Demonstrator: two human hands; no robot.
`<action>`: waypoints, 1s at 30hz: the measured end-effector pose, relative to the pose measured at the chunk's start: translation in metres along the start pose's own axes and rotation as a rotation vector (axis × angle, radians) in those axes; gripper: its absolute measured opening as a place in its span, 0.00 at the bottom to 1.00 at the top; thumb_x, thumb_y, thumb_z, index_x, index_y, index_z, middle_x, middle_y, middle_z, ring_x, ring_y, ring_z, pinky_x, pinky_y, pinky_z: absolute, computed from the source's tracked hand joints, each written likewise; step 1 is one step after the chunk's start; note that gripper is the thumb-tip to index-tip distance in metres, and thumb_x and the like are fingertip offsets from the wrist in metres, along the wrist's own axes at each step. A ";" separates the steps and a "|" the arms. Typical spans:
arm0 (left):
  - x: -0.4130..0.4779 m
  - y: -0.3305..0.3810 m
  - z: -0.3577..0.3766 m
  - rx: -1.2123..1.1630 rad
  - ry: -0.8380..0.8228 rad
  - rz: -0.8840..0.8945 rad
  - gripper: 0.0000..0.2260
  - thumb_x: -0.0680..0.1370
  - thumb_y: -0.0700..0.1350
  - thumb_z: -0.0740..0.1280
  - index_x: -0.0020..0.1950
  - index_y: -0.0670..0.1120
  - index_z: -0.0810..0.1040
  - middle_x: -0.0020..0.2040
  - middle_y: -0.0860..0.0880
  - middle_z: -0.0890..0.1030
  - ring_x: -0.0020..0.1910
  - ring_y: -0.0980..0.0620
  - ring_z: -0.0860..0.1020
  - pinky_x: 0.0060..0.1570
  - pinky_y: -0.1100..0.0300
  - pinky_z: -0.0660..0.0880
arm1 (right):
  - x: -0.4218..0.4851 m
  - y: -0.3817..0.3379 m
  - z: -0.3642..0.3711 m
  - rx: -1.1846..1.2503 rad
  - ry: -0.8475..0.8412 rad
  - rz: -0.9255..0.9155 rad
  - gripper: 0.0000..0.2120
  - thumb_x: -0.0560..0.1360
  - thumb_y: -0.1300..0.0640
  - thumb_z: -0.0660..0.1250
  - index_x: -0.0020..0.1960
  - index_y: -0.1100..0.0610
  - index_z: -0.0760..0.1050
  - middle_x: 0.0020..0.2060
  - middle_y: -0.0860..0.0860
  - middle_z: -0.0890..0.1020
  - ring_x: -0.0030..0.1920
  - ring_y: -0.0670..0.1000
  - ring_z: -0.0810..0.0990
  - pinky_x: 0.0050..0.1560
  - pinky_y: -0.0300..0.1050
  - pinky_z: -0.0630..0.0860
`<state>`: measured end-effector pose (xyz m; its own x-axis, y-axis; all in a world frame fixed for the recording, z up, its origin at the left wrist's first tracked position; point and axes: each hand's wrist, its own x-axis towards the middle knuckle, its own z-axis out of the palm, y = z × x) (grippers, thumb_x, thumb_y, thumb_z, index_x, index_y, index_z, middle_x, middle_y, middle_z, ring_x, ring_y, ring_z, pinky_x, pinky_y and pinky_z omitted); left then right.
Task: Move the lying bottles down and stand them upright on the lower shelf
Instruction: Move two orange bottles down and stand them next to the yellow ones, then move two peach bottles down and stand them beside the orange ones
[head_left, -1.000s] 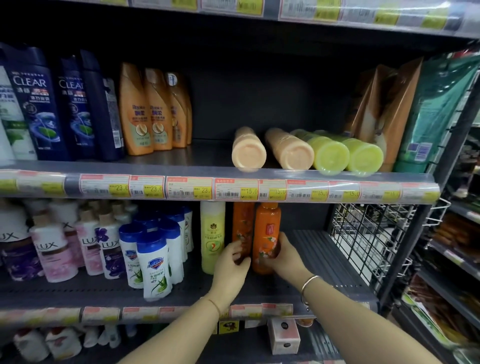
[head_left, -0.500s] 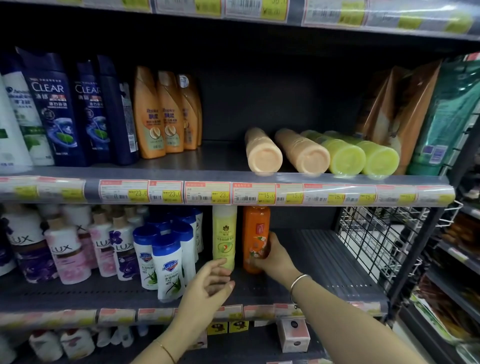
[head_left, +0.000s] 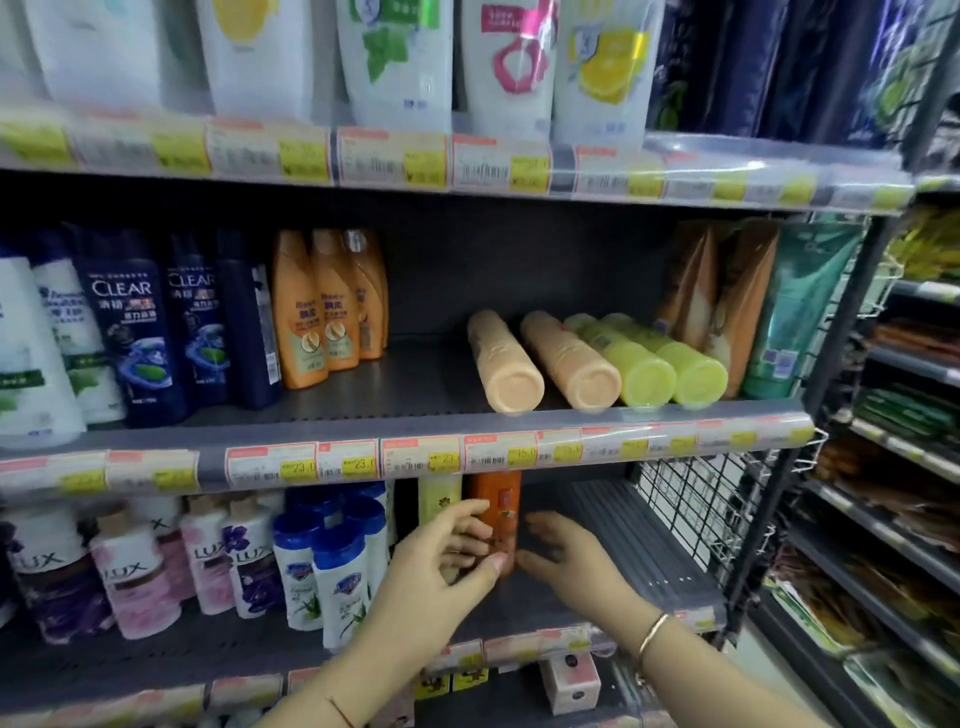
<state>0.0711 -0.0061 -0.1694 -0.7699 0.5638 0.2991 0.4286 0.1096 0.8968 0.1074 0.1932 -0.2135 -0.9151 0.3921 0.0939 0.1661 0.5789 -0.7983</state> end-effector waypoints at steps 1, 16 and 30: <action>0.002 0.013 -0.004 0.009 -0.009 0.024 0.20 0.73 0.43 0.73 0.58 0.63 0.73 0.51 0.55 0.81 0.50 0.59 0.80 0.53 0.63 0.78 | -0.011 -0.013 -0.007 -0.010 -0.010 -0.029 0.16 0.73 0.56 0.73 0.52 0.39 0.72 0.49 0.39 0.77 0.55 0.42 0.77 0.55 0.33 0.72; 0.116 0.124 -0.040 0.304 0.062 0.096 0.19 0.75 0.50 0.70 0.64 0.48 0.75 0.59 0.47 0.79 0.53 0.50 0.79 0.52 0.53 0.79 | -0.027 -0.159 -0.137 -0.314 0.358 -0.176 0.16 0.73 0.54 0.71 0.60 0.55 0.78 0.53 0.52 0.82 0.53 0.53 0.79 0.52 0.44 0.74; 0.173 0.129 -0.011 0.219 -0.083 -0.435 0.25 0.71 0.63 0.70 0.49 0.42 0.72 0.44 0.41 0.81 0.46 0.44 0.82 0.46 0.46 0.82 | 0.037 -0.134 -0.121 -0.797 0.412 -0.004 0.39 0.66 0.28 0.62 0.70 0.50 0.66 0.68 0.52 0.70 0.65 0.59 0.63 0.62 0.59 0.63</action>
<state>-0.0121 0.0968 0.0017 -0.8632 0.4898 -0.1222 0.1722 0.5133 0.8407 0.0960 0.2167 -0.0311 -0.7374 0.5256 0.4243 0.5091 0.8453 -0.1622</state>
